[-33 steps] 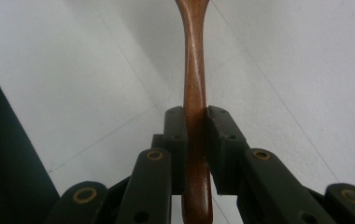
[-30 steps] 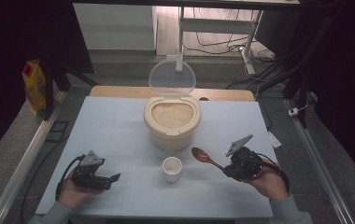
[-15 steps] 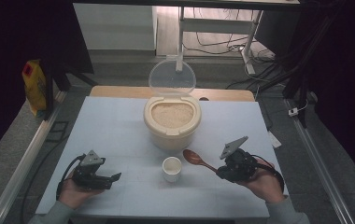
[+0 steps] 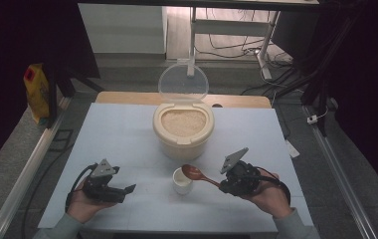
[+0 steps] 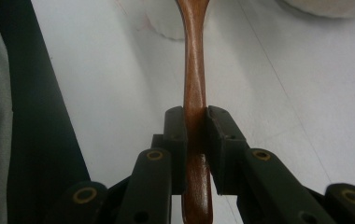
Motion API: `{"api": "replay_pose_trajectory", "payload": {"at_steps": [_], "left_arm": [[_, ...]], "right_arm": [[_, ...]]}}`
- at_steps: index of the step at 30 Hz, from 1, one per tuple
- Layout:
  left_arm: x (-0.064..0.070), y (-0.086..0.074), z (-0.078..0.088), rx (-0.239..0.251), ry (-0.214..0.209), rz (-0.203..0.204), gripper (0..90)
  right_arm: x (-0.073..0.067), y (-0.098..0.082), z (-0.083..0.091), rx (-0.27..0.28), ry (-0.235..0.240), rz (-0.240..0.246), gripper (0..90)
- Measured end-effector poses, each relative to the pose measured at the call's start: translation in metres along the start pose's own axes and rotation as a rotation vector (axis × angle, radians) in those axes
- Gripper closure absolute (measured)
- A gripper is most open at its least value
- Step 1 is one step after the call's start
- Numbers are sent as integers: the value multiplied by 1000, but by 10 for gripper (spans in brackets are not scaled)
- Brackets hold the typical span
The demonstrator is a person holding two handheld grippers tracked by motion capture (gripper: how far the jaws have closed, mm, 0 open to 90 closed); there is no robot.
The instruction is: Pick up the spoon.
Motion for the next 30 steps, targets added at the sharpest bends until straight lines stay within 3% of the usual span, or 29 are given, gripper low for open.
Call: {"api": "replay_pose_trajectory", "payload": {"at_steps": [6,18,29,30], "left_arm": [[10,9,6,23,-19,-27,128],[53,40,20,63,-92,-140,145],[93,66,20,52,-150,-243,159],[95,68,19,48,-152,-249,159]], "right_arm": [[-3,8,-5,-12,7,26,780],[-10,28,-16,-19,13,78,780],[-16,44,-24,-23,22,130,780],[-18,46,-24,-25,22,114,780]]}}
Point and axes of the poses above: each handheld gripper's, and its own axes: z roughly backward along the jaws, y roughly out of its top, x roughly to its right, the point moved 10 cm from there along -z, roughly forward along the jaws, and after that the axes turned 12 degrees about z, right-handed, at the moved point
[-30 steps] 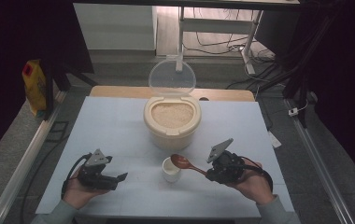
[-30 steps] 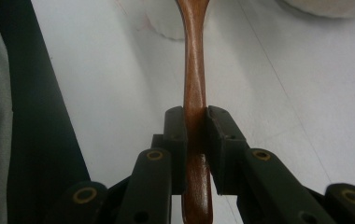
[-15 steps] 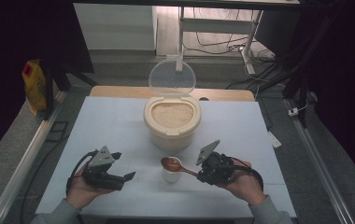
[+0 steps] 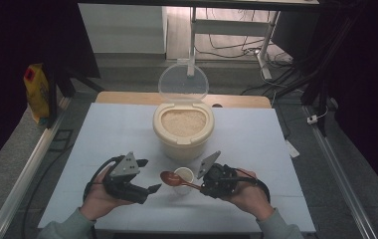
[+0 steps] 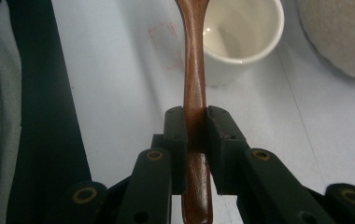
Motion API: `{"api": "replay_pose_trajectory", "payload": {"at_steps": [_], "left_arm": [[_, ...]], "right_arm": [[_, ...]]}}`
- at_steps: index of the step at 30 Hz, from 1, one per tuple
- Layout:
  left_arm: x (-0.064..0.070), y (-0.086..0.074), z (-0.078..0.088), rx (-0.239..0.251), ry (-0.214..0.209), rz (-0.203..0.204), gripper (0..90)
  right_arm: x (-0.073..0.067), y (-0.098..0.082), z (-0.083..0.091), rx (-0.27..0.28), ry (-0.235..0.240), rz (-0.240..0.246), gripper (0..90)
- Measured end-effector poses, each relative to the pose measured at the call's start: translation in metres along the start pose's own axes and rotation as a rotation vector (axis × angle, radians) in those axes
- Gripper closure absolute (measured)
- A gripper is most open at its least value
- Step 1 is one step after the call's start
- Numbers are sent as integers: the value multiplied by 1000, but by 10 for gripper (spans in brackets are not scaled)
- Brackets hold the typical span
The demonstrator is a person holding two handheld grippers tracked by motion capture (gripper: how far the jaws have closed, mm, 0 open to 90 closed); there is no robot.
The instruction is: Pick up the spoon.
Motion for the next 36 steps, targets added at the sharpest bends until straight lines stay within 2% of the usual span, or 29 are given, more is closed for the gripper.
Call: {"api": "replay_pose_trajectory", "payload": {"at_steps": [7,13,14,19,21,24,28,31,32,33,34,35,36], "left_arm": [[15,8,-16,-62,-38,-69,194],[25,8,-28,-125,-64,-131,241],[27,7,-30,-138,-68,-136,251],[30,3,-36,-180,-73,-160,284],[31,2,-38,-195,-74,-162,303],[32,-1,-41,-225,-76,-176,362],[36,-6,-45,-269,-98,-188,413],[39,-10,-47,-292,-111,-182,470],[36,-11,-46,-309,-102,-205,470],[38,-13,-47,-314,-108,-201,484],[37,-14,-47,-321,-109,-206,500],[38,-14,-48,-324,-112,-207,526],[38,-16,-48,-333,-114,-210,526]], "right_arm": [[-1,12,1,28,-5,44,781],[-3,19,-1,26,-4,69,780],[-5,20,-2,21,3,58,781],[-6,27,-6,18,1,96,780],[-9,29,-8,7,4,90,780],[-9,36,-12,10,-2,134,781],[-12,40,-13,5,-4,142,780],[-14,45,-13,0,-10,170,780],[-14,45,-13,0,-10,170,780],[-16,48,-15,9,-20,144,780],[-15,46,-13,-12,3,213,780],[-12,45,-10,-43,-35,242,780],[-12,45,-10,-43,-35,242,780]]}}
Point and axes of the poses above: each handheld gripper's, and its own axes: z roughly backward along the jaws, y roughly out of its top, x roughly to its right, the point moved 10 cm from there along -z, roughly forward along the jaws, and after that the axes turned 12 degrees about z, right-handed, at the moved point
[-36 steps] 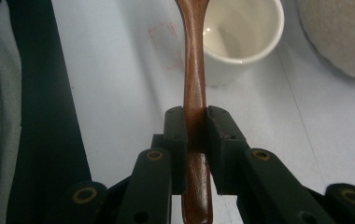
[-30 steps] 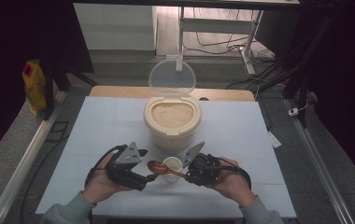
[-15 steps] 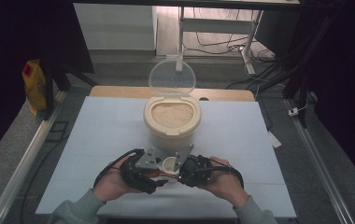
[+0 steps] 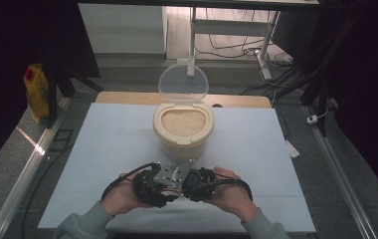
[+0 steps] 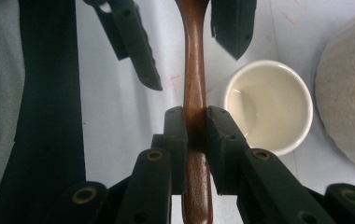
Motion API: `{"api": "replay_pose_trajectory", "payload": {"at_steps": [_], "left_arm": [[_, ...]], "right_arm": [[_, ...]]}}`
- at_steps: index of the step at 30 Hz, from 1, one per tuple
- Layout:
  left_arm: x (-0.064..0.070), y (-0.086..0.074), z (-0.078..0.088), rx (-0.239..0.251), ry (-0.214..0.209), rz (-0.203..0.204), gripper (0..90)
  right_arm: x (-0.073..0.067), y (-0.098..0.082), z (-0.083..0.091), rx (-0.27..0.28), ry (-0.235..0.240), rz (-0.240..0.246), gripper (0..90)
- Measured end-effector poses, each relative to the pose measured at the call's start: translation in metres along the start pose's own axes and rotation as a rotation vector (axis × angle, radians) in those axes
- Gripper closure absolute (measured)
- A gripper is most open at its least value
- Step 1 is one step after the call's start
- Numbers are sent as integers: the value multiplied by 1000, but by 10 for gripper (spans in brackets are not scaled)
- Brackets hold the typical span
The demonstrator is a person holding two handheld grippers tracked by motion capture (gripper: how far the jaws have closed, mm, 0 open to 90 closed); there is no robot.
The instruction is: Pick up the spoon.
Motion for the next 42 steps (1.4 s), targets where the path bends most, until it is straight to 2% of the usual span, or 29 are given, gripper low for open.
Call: {"api": "replay_pose_trajectory", "payload": {"at_steps": [1,3,4,7,8,9,11,13,15,16,18,19,20,22,24,29,31,32,33,34,35,36,37,39,40,41,42], "left_arm": [[0,-2,0,-14,-2,-10,543],[0,-3,0,-18,-7,-18,568],[2,-1,-1,7,-9,13,588],[1,-3,0,-6,-10,-7,642],[-3,-5,2,-25,12,-35,663],[-3,-5,2,-27,13,-41,682],[-2,-6,1,-26,13,-46,698],[-2,-8,0,-33,17,-57,728],[-1,-9,0,-37,11,-70,743],[-1,-9,0,-39,5,-75,743],[1,-9,0,-35,-8,-76,759],[2,-10,0,-42,-18,-85,767],[2,-10,0,-41,-22,-85,786],[4,-11,-1,-52,-35,-95,796],[4,-11,-2,-58,-29,-90,800],[3,-11,-3,-52,-32,-84,802],[2,-11,-3,-46,-26,-78,803],[1,-10,-3,-41,-21,-73,803],[1,-10,-3,-38,-19,-68,803],[0,-11,-2,-43,-19,-66,803],[-1,-11,-2,-37,-20,-60,803],[-2,-11,-2,-34,-19,-56,803],[-3,-11,-2,-32,-15,-55,803],[-5,-10,0,-23,-7,-51,803],[-6,-10,1,-15,-2,-47,804],[-7,-9,2,-8,1,-42,803],[-8,-9,3,-5,4,-37,803]], "right_arm": [[-4,4,-3,33,35,-12,780],[-5,6,-3,39,36,-6,780],[-5,7,-3,39,30,8,780],[-6,9,-2,39,25,11,780],[-5,10,-4,45,5,-6,780],[-6,11,-4,49,5,-1,780],[-5,12,-3,50,-1,12,780],[-5,13,-3,61,2,54,779],[-7,14,-4,72,0,53,778],[-7,14,-4,72,0,53,778],[-6,14,-3,67,-4,84,777],[-7,15,-3,84,-5,81,776],[-8,15,-2,79,-13,111,773],[-8,15,-3,87,-20,120,771],[-8,14,-3,67,-24,151,771],[-8,13,-4,70,-40,163,766],[-5,14,-4,104,-47,142,752],[-5,14,-4,104,-47,142,752],[-3,11,0,118,-41,103,701],[-3,11,0,118,-41,103,701],[4,10,2,160,-59,43,640],[4,10,2,160,-59,43,640],[7,9,4,174,-68,22,623],[14,6,9,218,-80,-49,575],[19,4,16,272,-93,-129,543],[22,4,18,293,-105,-157,522],[22,4,18,293,-105,-157,522]]}}
Point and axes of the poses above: each handheld gripper's, and its own axes: z roughly backward along the jaws, y roughly out of its top, x roughly to its right, the point moved 10 cm from there along -z, roughly forward along the jaws, and after that the axes turned 12 degrees about z, right-handed, at the moved point
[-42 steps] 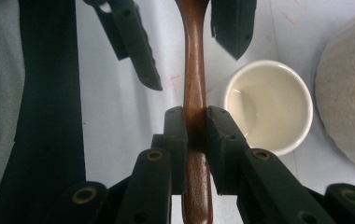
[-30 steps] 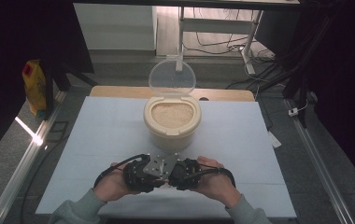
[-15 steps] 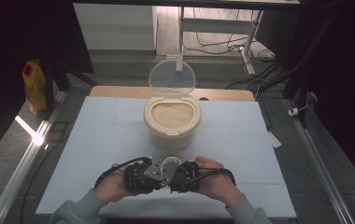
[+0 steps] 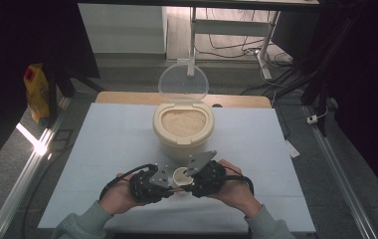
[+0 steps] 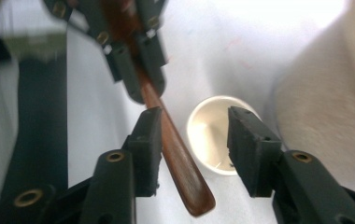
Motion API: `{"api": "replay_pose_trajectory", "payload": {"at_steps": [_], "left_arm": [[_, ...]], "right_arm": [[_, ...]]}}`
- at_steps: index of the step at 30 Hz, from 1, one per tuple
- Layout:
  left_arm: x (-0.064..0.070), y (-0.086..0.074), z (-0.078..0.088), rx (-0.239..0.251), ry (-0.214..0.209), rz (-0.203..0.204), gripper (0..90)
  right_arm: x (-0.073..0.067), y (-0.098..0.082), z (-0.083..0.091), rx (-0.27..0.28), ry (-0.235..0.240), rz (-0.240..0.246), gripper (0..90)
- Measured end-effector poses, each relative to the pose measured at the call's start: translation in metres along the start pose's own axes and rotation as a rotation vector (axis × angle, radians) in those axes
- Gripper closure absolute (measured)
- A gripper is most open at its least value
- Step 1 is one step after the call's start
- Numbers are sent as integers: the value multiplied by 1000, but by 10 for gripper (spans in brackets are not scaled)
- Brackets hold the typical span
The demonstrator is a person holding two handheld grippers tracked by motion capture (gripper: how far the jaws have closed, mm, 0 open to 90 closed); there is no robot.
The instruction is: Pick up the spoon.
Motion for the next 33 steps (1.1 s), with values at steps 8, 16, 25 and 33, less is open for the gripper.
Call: {"api": "replay_pose_trajectory", "payload": {"at_steps": [8,16,25,33], "left_arm": [[-10,5,12,83,33,47,803],[-17,13,20,173,79,79,803],[-20,18,22,227,109,95,803],[-17,21,18,253,125,94,802]], "right_arm": [[19,-12,22,160,-110,-266,422],[26,-22,27,262,-163,-399,390],[23,-14,18,327,-150,-462,407],[25,-7,13,384,-158,-522,464]]}}
Point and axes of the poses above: each handheld gripper's, and its own axes: z roughly backward along the jaws, y roughly out of its top, x roughly to its right, the point moved 10 cm from there along -z, roughly forward along the jaws, and after that the axes turned 12 degrees about z, right-handed, at the moved point
